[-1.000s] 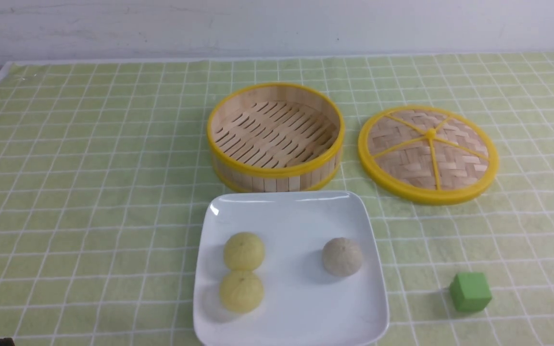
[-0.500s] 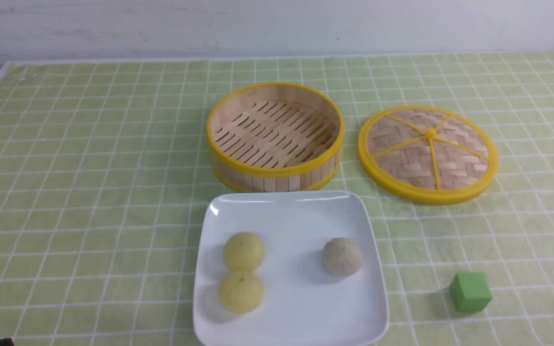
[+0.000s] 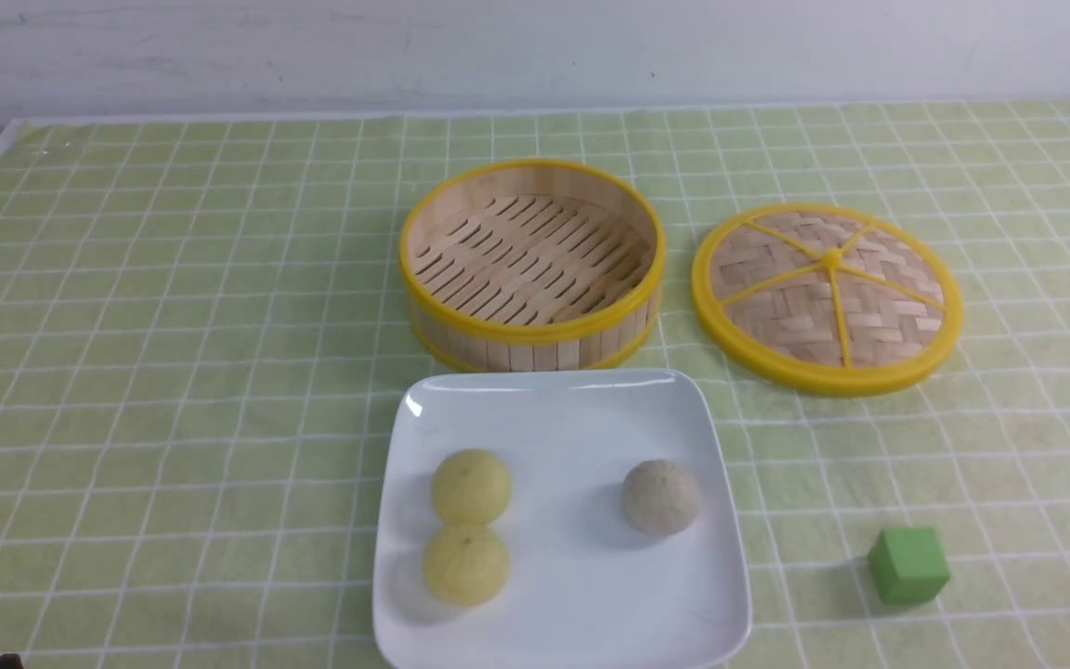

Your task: Put the steamed buns into the plate on the green tablecloth.

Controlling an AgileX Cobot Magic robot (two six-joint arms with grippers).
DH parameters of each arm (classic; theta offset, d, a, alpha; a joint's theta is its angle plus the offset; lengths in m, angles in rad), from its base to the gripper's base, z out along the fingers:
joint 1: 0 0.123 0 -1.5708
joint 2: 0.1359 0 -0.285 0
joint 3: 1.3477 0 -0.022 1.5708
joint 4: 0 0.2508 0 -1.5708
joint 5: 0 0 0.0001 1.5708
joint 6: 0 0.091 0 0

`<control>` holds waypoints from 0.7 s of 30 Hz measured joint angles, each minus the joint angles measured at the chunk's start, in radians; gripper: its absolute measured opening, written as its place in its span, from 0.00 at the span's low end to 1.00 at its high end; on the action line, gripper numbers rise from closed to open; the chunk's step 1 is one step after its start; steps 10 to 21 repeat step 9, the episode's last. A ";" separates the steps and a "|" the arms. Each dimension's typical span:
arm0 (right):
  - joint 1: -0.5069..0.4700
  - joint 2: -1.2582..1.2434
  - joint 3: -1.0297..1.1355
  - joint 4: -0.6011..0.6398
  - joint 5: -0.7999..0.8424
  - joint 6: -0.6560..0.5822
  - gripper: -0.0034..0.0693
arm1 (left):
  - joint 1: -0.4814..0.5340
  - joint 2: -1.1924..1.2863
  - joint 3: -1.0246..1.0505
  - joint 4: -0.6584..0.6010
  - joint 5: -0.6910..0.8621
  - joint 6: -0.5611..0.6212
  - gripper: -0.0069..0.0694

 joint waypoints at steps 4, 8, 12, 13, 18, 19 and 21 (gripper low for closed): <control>0.000 0.000 0.000 0.000 0.000 0.000 0.22 | 0.000 0.000 0.000 0.002 0.000 0.000 0.18; 0.000 0.000 0.000 0.000 0.000 0.000 0.22 | 0.000 0.000 0.000 0.020 0.001 0.000 0.18; 0.000 0.000 0.000 0.000 0.000 0.000 0.22 | 0.000 0.000 0.000 0.023 0.001 0.000 0.19; 0.000 0.000 0.000 0.000 0.000 0.000 0.22 | 0.000 0.000 0.000 0.023 0.001 0.000 0.19; 0.000 0.000 0.000 0.000 0.000 0.000 0.22 | 0.000 0.000 0.000 0.023 0.001 0.000 0.19; 0.000 0.000 0.000 0.000 0.000 0.000 0.22 | 0.000 0.000 0.000 0.023 0.001 0.000 0.19; 0.000 0.000 0.000 0.000 0.000 0.000 0.22 | 0.000 0.000 0.000 0.023 0.001 0.000 0.19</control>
